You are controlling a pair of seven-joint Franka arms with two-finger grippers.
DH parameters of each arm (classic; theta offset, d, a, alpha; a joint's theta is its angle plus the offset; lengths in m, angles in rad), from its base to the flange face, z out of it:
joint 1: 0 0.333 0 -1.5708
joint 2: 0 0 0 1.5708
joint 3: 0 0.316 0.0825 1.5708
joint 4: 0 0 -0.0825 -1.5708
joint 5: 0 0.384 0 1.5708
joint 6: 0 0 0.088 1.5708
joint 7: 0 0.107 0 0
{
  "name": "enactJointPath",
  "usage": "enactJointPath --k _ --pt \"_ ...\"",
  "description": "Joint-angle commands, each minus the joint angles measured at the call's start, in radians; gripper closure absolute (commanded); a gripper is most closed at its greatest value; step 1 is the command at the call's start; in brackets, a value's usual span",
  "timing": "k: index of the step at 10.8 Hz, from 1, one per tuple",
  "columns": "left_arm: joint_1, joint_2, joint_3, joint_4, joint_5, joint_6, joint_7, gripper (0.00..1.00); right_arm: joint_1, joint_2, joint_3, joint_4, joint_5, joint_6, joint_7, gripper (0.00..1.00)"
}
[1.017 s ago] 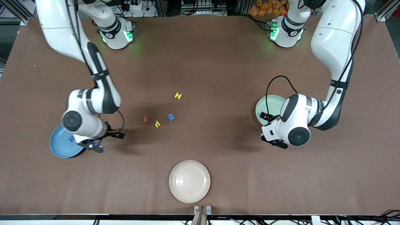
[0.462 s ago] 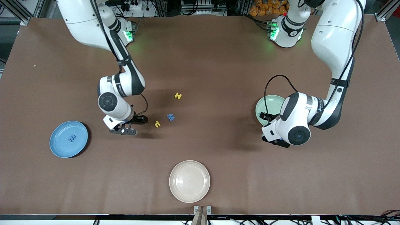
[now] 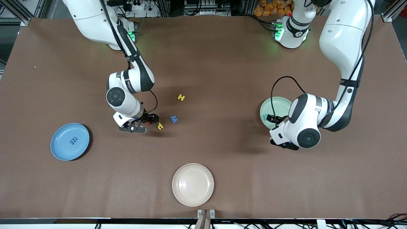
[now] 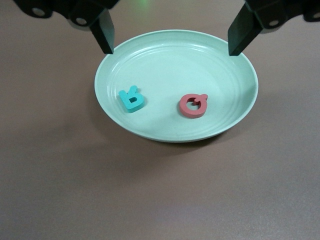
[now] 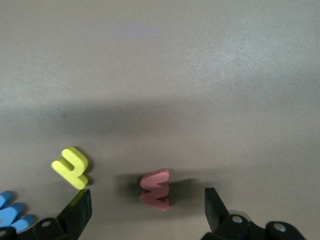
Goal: Sort upper and lower case letters into plates
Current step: 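Grasp the pink w with the right gripper while the left gripper returns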
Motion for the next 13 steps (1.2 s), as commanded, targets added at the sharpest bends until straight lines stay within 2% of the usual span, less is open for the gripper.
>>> enactJointPath --k 1,3,5,8,11,12,13 --pt "-0.002 -0.022 0.001 -0.021 -0.013 -0.011 -0.021 0.00 0.006 -0.008 -0.003 -0.050 0.020 0.044 0.005 0.00" --pt "-0.013 -0.024 0.001 -0.014 -0.008 0.004 -0.007 0.00 0.006 -0.005 -0.003 -0.048 0.022 0.046 0.007 0.00" --pt "-0.042 -0.021 -0.007 0.011 -0.025 0.082 -0.016 0.00 0.005 -0.003 -0.003 -0.040 0.024 0.044 0.029 0.00" --pt "-0.083 -0.007 -0.079 0.013 -0.072 0.341 -0.024 0.00 0.011 0.024 -0.003 -0.027 0.024 0.047 0.079 0.00" --pt "-0.166 0.018 -0.080 0.014 -0.179 0.622 -0.020 0.00 0.024 0.041 -0.003 -0.010 0.024 0.049 0.100 0.00" --pt "-0.209 0.024 -0.080 0.014 -0.183 0.724 -0.018 0.00 0.024 0.041 -0.003 -0.008 0.024 0.049 0.100 0.00" --pt "-0.252 0.044 -0.079 0.023 -0.183 0.810 -0.023 0.00 0.017 0.041 -0.003 -0.008 0.022 0.047 0.100 0.96"
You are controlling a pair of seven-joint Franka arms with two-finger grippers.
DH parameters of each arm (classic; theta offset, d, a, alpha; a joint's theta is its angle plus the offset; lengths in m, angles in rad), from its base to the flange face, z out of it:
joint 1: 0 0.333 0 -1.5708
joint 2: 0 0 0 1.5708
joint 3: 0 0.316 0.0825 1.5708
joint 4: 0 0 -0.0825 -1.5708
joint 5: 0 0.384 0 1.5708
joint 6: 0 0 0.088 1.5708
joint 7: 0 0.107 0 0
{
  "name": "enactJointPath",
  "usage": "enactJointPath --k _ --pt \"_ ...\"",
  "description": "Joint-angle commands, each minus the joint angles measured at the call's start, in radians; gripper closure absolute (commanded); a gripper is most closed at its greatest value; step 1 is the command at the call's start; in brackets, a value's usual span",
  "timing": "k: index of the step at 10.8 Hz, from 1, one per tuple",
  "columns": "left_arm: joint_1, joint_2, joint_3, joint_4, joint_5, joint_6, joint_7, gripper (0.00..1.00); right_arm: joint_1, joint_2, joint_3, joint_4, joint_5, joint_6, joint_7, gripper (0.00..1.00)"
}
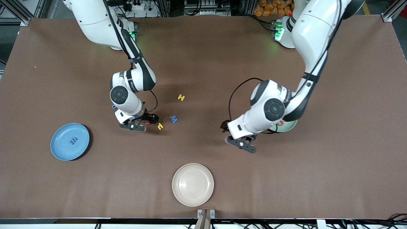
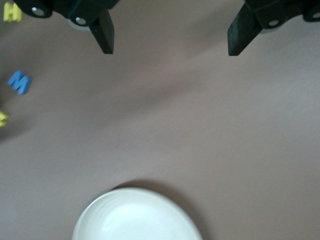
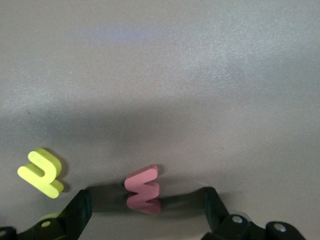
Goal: Sort upper and lower case letters into plates
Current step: 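Grasp the pink w with the right gripper while the left gripper returns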
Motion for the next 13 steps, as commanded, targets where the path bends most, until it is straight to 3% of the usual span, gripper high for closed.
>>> enactJointPath --k 1,6,9,11,13 --pt "-0.075 0.041 0.007 0.025 -0.023 0.150 -0.014 0.00 0.002 0.011 -0.004 0.014 0.020 0.002 0.012 1.00" --pt "-0.222 0.139 0.034 0.020 -0.008 0.569 -0.051 0.00 -0.024 -0.012 -0.018 0.016 0.020 -0.008 0.003 1.00" --pt "-0.284 0.205 0.052 0.034 -0.016 0.706 -0.068 0.00 -0.122 -0.072 -0.045 0.024 0.012 -0.015 -0.067 1.00" --pt "-0.352 0.213 0.124 0.031 -0.014 0.755 -0.066 0.00 -0.203 -0.080 -0.084 0.066 0.012 -0.028 -0.162 1.00" --pt "-0.441 0.205 0.224 0.020 -0.011 0.748 -0.063 0.00 -0.327 -0.066 -0.092 0.169 0.009 -0.140 -0.263 1.00"
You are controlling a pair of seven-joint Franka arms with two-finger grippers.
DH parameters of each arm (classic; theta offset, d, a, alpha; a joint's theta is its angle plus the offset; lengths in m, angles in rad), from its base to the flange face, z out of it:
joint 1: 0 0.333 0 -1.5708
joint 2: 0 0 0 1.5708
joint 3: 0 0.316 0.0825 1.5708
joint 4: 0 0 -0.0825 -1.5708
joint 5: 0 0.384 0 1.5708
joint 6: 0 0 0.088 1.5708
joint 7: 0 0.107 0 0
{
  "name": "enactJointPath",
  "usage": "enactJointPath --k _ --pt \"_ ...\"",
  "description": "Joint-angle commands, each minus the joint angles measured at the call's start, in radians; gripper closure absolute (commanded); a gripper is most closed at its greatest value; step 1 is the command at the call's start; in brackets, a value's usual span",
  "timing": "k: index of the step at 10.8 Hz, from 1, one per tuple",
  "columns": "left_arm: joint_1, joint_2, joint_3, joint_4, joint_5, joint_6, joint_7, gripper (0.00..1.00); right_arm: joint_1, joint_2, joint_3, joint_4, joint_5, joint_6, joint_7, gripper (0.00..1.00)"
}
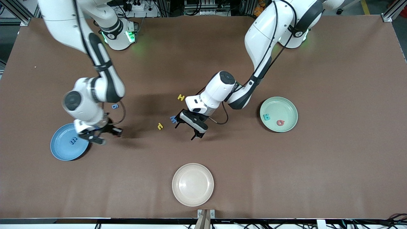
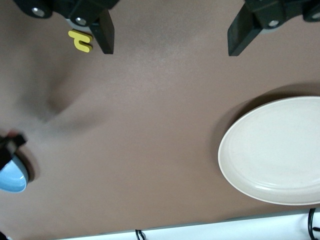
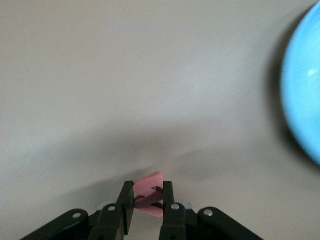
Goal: Sort upper and lower case letters into plates
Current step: 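Drop the pink w on the blue plate while the left gripper reaches the H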
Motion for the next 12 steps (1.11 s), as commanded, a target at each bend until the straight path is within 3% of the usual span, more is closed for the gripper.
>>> enactJointPath --k 1,3,4,5,6,10,12 --pt "-0.105 -0.003 0.103 -0.032 -0.011 -0.002 -0.016 0.00 -0.157 0.011 0.008 0.108 0.008 -0.118 -0.127 1.00" --pt "-0.190 -0.012 0.163 -0.120 -0.013 -0.010 -0.016 0.00 -0.238 0.047 0.008 0.139 0.008 -0.118 -0.256 1.00" --pt "-0.214 -0.038 0.177 -0.157 -0.011 -0.077 -0.014 0.00 -0.251 0.059 0.008 0.147 0.008 -0.112 -0.276 1.00" --pt "-0.230 -0.065 0.180 -0.146 -0.010 -0.249 -0.019 0.00 -0.252 0.062 0.008 0.150 0.008 -0.112 -0.278 0.57" --pt "-0.250 -0.088 0.180 -0.140 -0.010 -0.343 -0.037 0.00 -0.251 0.062 0.008 0.150 0.008 -0.117 -0.279 0.01" --pt "-0.269 -0.134 0.178 -0.113 -0.007 -0.534 -0.106 0.00 -0.225 0.058 0.008 0.145 0.008 -0.141 -0.267 0.00" --pt "-0.275 -0.128 0.177 -0.045 -0.004 -0.649 -0.107 0.00 -0.199 0.048 0.008 0.144 0.008 -0.172 -0.246 0.00"
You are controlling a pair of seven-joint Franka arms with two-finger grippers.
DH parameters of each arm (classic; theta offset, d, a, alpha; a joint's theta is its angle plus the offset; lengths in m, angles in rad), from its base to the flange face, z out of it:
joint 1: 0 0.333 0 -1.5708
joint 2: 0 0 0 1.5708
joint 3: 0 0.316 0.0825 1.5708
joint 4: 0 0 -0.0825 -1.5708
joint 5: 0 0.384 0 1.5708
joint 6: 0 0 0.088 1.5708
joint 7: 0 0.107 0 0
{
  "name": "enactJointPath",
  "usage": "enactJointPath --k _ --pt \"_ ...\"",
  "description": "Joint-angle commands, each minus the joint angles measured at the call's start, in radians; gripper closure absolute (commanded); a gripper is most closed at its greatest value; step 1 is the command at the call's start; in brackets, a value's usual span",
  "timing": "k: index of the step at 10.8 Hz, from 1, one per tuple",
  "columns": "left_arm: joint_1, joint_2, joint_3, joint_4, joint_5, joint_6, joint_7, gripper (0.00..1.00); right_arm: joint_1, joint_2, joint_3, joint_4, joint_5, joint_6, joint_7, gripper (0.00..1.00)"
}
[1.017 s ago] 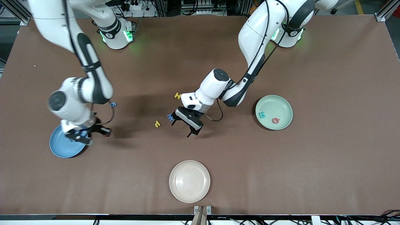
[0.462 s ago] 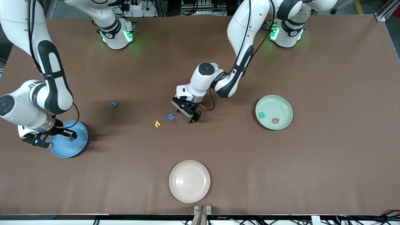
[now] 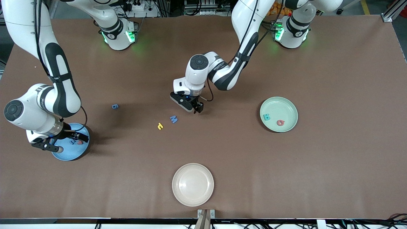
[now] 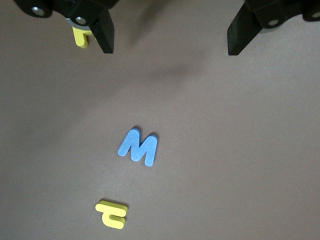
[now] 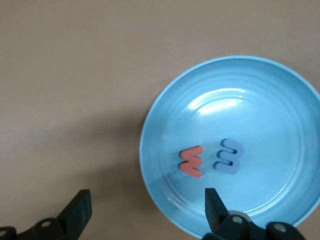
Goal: Sort upper and lower case letters into plates
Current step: 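Drop the pink w on the blue plate while the left gripper reaches the H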
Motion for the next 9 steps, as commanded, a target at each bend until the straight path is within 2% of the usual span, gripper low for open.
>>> enactJointPath --k 1,2,3,5,6,8,9 --pt "-0.039 -0.004 0.015 0.075 0.027 -0.168 -0.021 0.00 0.021 -0.010 -0.001 0.012 0.008 -0.078 0.044 0.00" --pt "-0.049 0.005 0.015 0.113 0.071 -0.237 -0.023 0.00 0.034 -0.026 -0.001 0.007 0.008 -0.126 0.061 0.00" --pt "-0.056 0.007 0.011 0.118 0.110 -0.247 -0.033 0.00 0.050 -0.055 -0.001 -0.035 0.008 -0.143 0.076 0.00" --pt "-0.061 0.034 0.014 0.141 0.113 -0.244 -0.046 0.00 0.065 -0.120 -0.003 -0.141 0.008 -0.123 0.089 0.00" --pt "-0.062 0.054 0.012 0.154 0.113 -0.243 -0.049 0.00 0.065 -0.159 -0.003 -0.207 0.008 -0.099 0.107 0.00" --pt "-0.073 0.103 0.014 0.182 0.112 -0.180 -0.064 0.00 0.090 -0.257 -0.003 -0.391 0.008 0.043 0.130 0.00" --pt "-0.085 0.125 0.015 0.208 0.112 -0.157 -0.107 0.00 0.100 -0.276 -0.003 -0.434 0.008 0.079 0.173 0.00"
